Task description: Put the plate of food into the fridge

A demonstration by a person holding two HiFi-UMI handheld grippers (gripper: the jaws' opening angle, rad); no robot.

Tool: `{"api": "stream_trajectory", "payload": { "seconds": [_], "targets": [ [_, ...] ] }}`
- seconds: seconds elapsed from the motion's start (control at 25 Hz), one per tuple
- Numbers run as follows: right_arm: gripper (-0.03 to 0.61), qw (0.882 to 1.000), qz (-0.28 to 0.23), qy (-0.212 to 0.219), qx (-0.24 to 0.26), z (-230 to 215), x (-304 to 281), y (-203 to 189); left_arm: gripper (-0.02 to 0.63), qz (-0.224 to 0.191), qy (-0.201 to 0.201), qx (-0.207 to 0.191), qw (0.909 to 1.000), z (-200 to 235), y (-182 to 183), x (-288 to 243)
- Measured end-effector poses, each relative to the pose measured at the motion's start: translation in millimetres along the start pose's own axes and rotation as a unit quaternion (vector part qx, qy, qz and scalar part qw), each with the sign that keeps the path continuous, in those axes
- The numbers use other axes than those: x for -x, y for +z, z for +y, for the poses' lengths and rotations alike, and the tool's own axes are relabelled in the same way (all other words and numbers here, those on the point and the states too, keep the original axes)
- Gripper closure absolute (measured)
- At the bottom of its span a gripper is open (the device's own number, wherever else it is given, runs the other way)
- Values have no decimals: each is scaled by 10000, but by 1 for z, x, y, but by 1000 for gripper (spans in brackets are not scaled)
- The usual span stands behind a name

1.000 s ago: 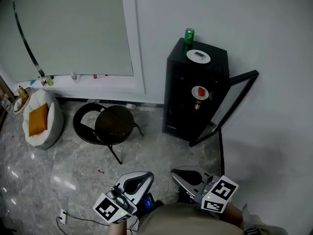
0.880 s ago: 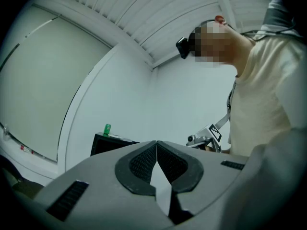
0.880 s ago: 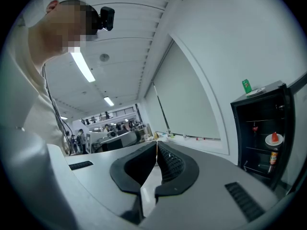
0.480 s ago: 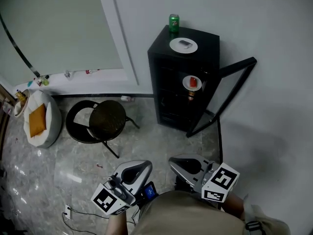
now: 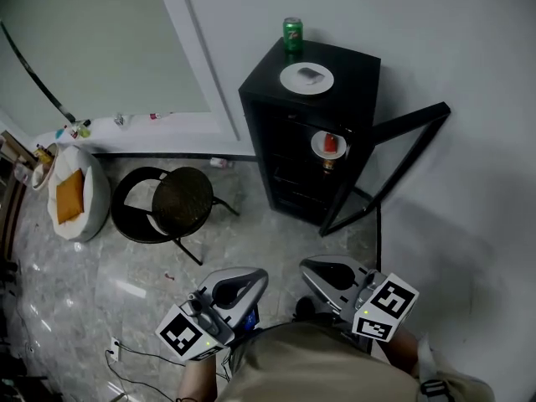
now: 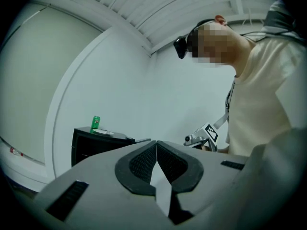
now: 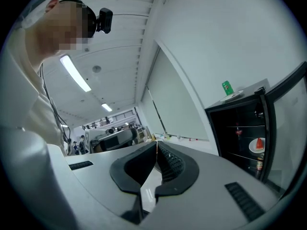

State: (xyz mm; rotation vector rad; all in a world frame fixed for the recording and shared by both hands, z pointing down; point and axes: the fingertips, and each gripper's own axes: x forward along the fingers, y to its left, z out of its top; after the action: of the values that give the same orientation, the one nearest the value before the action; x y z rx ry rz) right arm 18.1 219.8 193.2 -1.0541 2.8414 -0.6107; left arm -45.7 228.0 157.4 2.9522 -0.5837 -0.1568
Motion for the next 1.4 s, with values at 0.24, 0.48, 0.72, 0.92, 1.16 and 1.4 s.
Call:
{"api": "stream_trajectory", "payload": {
  "seconds": [0.24, 0.48, 0.72, 0.92, 1.16, 1.4],
  "targets": [
    [558, 9998, -33, 156, -82, -12, 4, 1, 604, 383, -24, -144, 9992, -2, -8, -16],
    [558, 9999, 6, 44, -131, -19, -3, -3, 604, 336, -106, -90, 9993, 12, -10, -19],
    [558, 9996, 43, -235, -141, -29, -19, -2, 604, 255, -329, -102, 9991, 36, -7, -17],
    [558, 9992, 37, -402, -51, -31, -52, 8, 604, 275, -505, -64, 9983, 68, -2, -5],
    [558, 9976, 61, -687, 66, -29, -92, 15, 604, 161, -751, -42, 9970, 110, 6, 13],
    [558, 9942, 66, -1060, 163, -28, -123, 21, 604, 83, -1101, 31, 9939, 141, 9, 24]
  ]
}}
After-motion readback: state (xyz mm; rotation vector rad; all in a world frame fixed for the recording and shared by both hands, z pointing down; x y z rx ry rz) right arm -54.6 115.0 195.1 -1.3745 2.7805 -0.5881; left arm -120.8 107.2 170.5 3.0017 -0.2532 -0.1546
